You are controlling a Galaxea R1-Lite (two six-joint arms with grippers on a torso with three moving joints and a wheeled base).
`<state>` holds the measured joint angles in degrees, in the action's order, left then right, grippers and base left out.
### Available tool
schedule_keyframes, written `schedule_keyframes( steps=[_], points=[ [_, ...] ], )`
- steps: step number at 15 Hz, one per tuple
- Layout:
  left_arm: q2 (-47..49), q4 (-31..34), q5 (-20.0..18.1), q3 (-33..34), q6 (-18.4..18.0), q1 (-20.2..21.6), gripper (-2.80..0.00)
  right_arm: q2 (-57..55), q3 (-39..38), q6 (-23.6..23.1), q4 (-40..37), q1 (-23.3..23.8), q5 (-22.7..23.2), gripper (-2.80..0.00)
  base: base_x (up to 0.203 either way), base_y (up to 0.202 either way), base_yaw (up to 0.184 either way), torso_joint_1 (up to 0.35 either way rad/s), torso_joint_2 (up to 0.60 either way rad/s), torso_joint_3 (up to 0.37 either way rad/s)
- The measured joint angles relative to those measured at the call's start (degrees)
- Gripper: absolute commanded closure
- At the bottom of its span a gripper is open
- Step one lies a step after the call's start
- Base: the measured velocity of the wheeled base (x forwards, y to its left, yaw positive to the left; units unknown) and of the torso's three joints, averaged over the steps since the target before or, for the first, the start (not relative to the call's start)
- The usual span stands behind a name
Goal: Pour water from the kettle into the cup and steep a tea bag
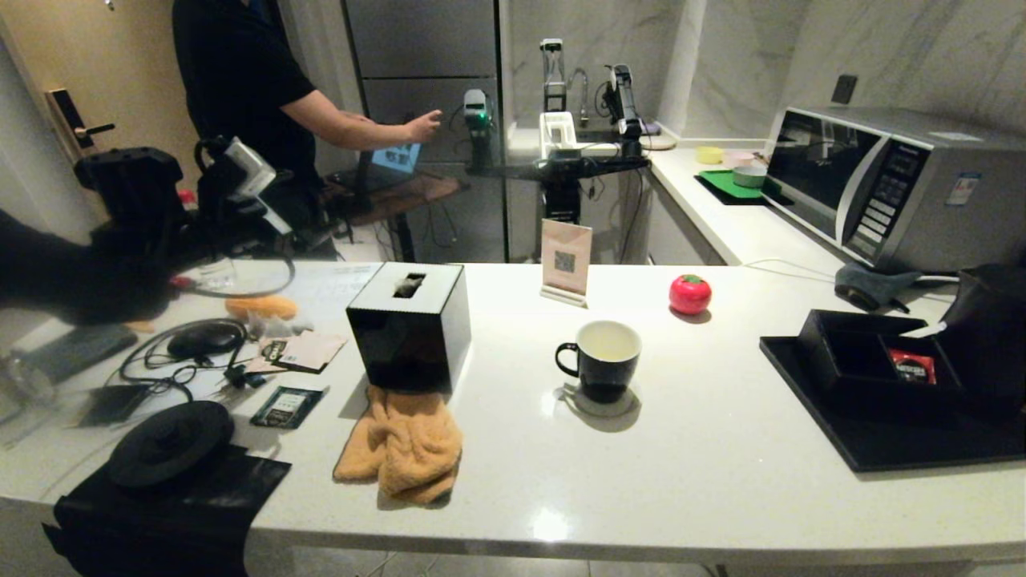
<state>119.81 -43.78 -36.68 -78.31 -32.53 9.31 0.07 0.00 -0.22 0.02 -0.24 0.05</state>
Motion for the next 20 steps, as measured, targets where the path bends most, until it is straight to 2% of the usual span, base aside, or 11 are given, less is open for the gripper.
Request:
schedule_keyframes(
  steps=[3,8,14,18,20],
  points=[
    [-2.2,4.6,0.3,0.0,0.0,-3.3,-2.80,0.0,0.0,0.0,0.0,0.0,0.0,0.00,0.000,0.000,0.000,0.000,0.00,0.000],
    [-4.8,14.3,0.4,0.1,-2.8,-7.8,-2.80,0.0,0.0,0.0,0.0,0.0,0.0,0.00,0.000,0.000,0.000,0.000,0.00,0.000],
    [-5.4,25.9,1.9,-0.1,-10.4,-9.7,-2.80,0.0,0.0,0.0,0.0,0.0,0.0,0.00,0.000,0.000,0.000,0.000,0.00,0.000],
    [-4.5,28.0,5.9,-1.3,-13.5,-9.9,-2.80,0.0,0.0,0.0,0.0,0.0,0.0,0.00,0.000,0.000,0.000,0.000,0.00,0.000],
    [-3.7,28.0,6.6,-2.1,-13.9,-9.9,-2.80,0.0,0.0,0.0,0.0,0.0,0.0,0.00,0.000,0.000,0.000,0.000,0.00,0.000]
  ],
)
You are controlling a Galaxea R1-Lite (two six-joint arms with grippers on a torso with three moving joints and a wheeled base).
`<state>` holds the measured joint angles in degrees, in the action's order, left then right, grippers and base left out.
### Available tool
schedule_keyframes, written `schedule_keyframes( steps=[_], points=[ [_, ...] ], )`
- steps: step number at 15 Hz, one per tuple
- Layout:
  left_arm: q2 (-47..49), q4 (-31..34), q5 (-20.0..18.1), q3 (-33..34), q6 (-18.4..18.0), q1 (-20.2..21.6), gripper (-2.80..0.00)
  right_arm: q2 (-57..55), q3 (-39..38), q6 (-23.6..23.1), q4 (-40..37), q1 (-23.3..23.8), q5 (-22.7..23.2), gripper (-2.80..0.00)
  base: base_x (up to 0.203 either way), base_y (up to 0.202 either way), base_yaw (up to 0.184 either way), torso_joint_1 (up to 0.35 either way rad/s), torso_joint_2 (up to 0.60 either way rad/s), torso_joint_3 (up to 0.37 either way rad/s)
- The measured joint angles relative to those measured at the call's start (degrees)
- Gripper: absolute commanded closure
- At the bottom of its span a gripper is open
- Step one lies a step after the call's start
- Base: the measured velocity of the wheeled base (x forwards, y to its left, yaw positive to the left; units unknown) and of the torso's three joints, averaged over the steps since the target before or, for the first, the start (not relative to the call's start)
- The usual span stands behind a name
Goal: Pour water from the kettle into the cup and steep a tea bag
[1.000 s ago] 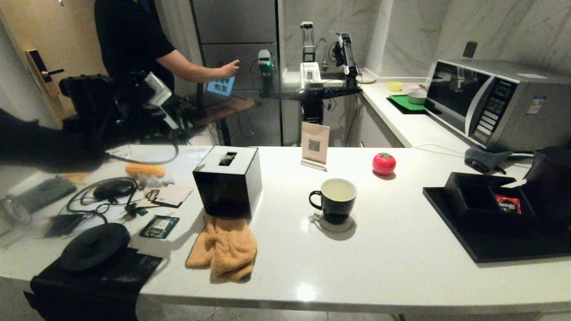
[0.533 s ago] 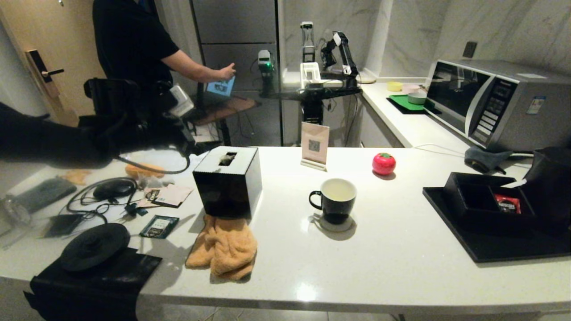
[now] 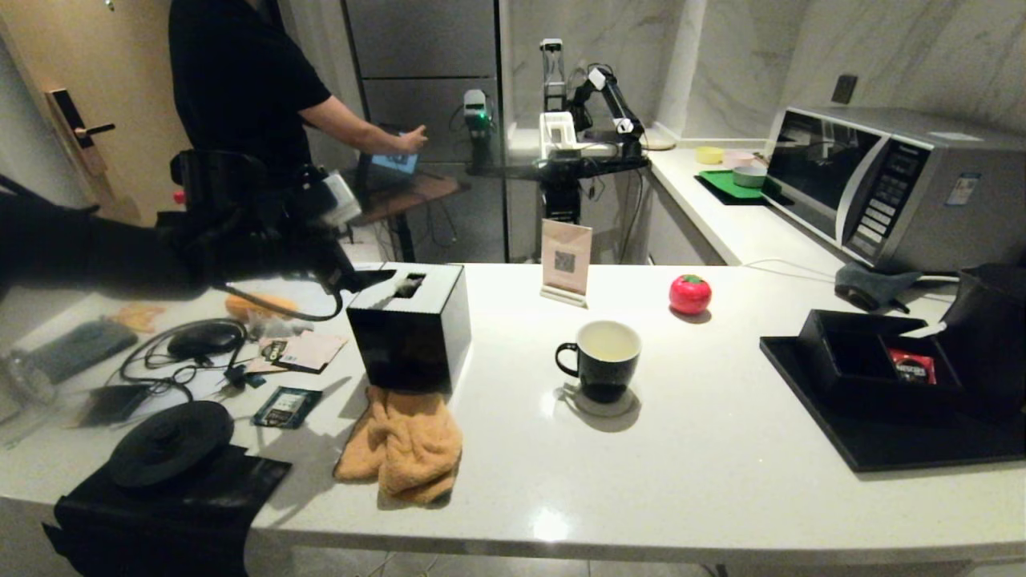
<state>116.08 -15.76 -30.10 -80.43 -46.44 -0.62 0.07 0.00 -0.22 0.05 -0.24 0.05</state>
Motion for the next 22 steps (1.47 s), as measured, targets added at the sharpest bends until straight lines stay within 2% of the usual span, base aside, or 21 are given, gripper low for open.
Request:
schedule_keyframes(
  steps=[9,17,18,22],
  points=[
    [5.8,0.0,3.1,-7.8,-3.4,-1.1,-2.80,0.0,0.0,0.0,0.0,0.0,0.0,0.00,0.000,0.000,0.000,0.000,0.00,0.000],
    [6.8,-0.1,2.5,-8.8,-2.1,-2.4,-2.80,0.0,0.0,0.0,0.0,0.0,0.0,0.00,0.000,0.000,0.000,0.000,0.00,0.000],
    [6.7,-0.1,2.5,-8.8,-2.0,-2.8,0.00,0.0,0.0,0.0,0.0,0.0,0.0,0.00,0.000,0.000,0.000,0.000,0.00,0.000],
    [6.6,0.0,2.7,-9.4,-1.8,-4.1,0.00,0.0,0.0,0.0,0.0,0.0,0.0,0.00,0.000,0.000,0.000,0.000,0.00,0.000]
  ],
)
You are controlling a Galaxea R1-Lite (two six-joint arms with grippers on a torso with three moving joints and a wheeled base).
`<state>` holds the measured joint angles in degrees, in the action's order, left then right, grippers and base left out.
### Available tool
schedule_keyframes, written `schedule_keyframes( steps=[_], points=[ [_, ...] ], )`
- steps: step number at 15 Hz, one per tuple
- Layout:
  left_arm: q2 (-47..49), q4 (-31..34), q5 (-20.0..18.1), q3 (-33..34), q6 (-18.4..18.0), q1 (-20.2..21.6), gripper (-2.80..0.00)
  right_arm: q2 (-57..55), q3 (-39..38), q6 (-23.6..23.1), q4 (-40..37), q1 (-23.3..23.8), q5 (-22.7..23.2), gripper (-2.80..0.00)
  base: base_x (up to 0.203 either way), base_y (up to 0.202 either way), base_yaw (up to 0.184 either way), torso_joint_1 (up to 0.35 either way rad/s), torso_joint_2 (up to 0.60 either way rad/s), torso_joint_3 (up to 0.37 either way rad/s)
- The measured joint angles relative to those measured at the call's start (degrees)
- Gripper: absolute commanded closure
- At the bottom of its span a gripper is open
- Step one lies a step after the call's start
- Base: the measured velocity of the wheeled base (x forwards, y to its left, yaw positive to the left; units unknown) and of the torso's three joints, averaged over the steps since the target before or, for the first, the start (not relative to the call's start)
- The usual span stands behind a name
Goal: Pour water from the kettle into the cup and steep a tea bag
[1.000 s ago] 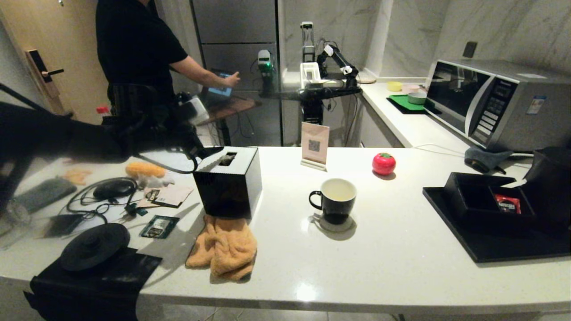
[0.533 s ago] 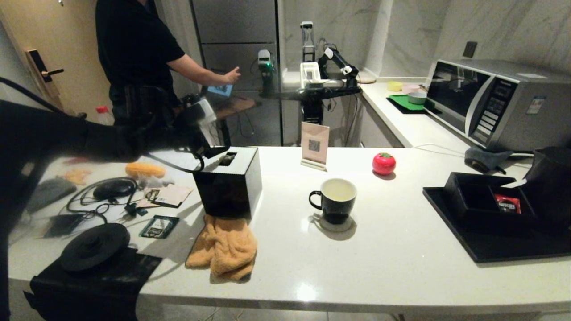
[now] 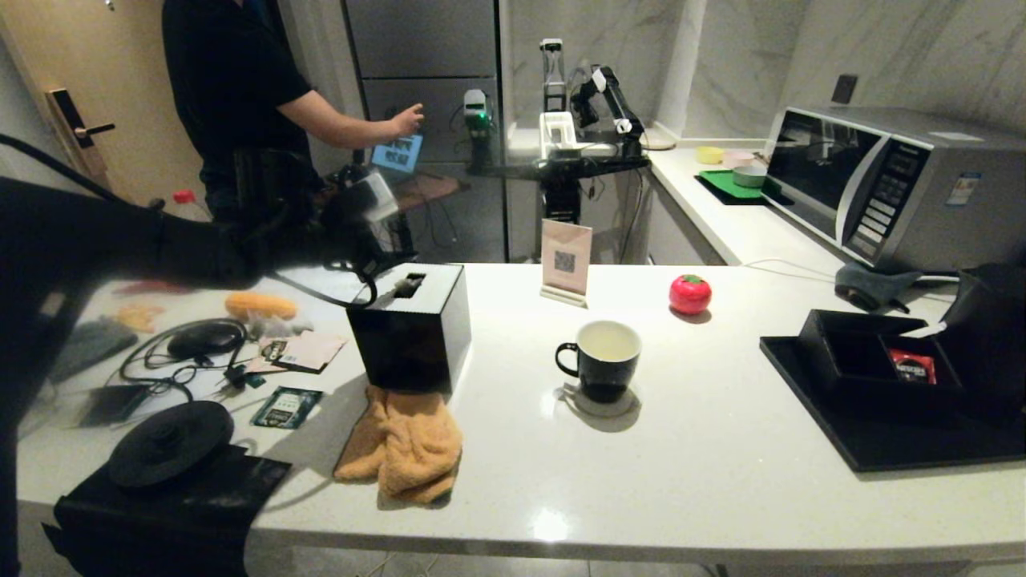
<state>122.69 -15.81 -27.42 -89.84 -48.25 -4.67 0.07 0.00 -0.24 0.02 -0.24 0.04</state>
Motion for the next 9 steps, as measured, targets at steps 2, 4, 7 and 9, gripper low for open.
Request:
schedule_keyframes(
  steps=[2,4,7,9],
  points=[
    [0.1,0.1,0.3,-0.7,-0.1,-0.3,0.00,0.0,0.0,0.0,0.0,0.0,0.0,0.00,0.000,0.000,0.000,0.000,0.00,0.000],
    [0.2,1.3,0.4,-1.4,-0.3,-0.2,0.00,0.0,0.0,0.0,0.0,0.0,0.0,0.00,0.000,0.000,0.000,0.000,0.00,0.000],
    [0.7,4.3,0.6,-2.6,-1.6,-0.1,0.00,0.0,0.0,0.0,0.0,0.0,0.0,0.00,0.000,0.000,0.000,0.000,0.00,0.000],
    [1.1,6.9,0.6,-3.4,-2.4,-0.1,0.00,0.0,0.0,0.0,0.0,0.0,0.0,0.00,0.000,0.000,0.000,0.000,0.00,0.000]
  ],
)
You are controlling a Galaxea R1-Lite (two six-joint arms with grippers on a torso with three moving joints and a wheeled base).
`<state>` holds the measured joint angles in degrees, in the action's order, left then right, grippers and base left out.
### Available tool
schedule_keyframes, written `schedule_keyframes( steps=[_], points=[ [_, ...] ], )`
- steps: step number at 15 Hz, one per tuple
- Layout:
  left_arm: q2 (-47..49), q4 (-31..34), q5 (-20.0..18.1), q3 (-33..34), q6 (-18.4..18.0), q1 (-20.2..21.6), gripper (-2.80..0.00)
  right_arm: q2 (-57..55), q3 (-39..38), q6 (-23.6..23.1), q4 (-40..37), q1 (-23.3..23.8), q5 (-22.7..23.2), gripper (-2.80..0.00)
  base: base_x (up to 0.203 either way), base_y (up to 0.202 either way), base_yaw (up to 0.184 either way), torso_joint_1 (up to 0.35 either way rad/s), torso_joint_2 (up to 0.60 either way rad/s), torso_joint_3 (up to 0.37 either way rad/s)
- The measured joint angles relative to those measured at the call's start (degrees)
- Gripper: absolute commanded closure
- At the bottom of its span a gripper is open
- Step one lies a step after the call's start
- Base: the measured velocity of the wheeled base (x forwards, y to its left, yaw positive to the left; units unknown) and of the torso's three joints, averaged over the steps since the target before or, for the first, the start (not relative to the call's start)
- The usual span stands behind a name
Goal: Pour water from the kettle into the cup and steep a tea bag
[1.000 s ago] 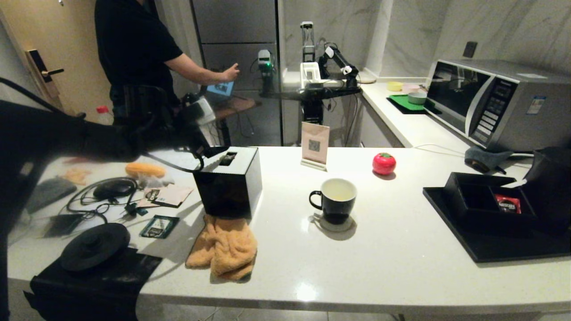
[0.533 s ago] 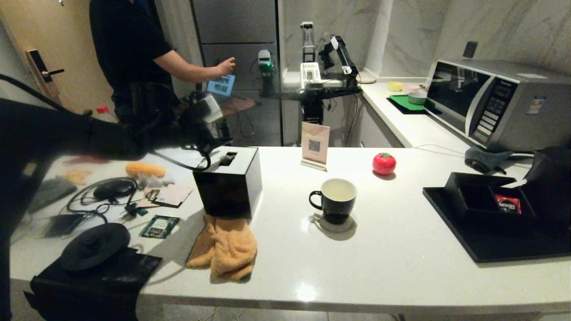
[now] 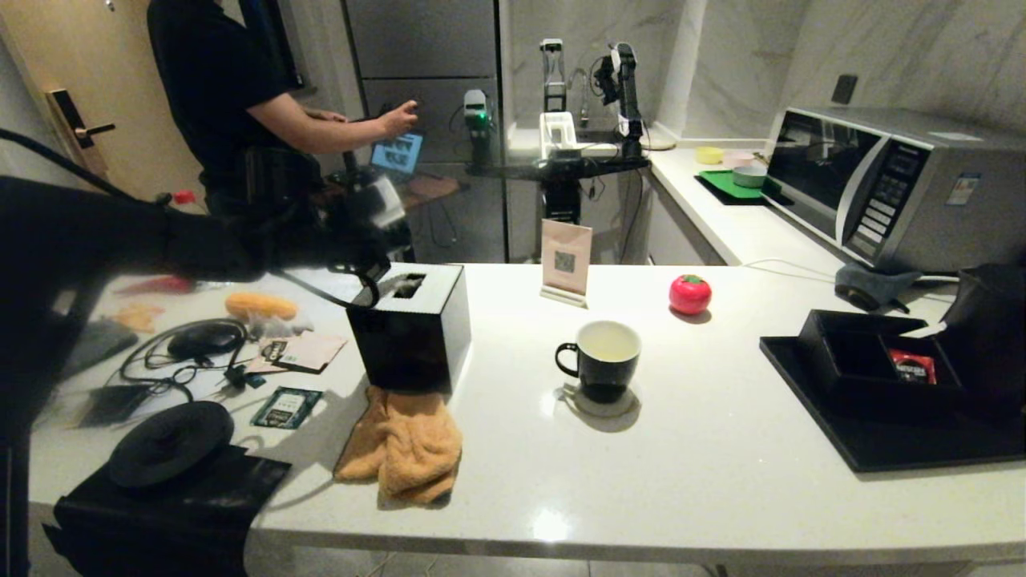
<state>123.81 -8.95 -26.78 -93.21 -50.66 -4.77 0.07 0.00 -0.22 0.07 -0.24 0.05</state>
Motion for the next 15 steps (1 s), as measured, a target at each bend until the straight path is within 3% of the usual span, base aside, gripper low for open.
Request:
schedule_keyframes(
  steps=[8,12,15],
  points=[
    [1.9,4.6,2.8,-3.4,-0.9,-0.2,0.00,0.0,0.0,0.0,0.0,0.0,0.0,0.00,0.000,0.000,0.000,0.000,0.00,0.000],
    [3.0,10.5,3.0,-6.0,-4.1,-0.9,0.00,0.0,0.0,0.0,0.0,0.0,0.0,0.00,0.000,0.000,0.000,0.000,0.00,0.000],
    [3.9,11.3,3.8,-7.2,-5.0,-1.4,0.00,0.0,0.0,0.0,0.0,0.0,0.0,0.00,0.000,0.000,0.000,0.000,0.00,0.000]
  ],
)
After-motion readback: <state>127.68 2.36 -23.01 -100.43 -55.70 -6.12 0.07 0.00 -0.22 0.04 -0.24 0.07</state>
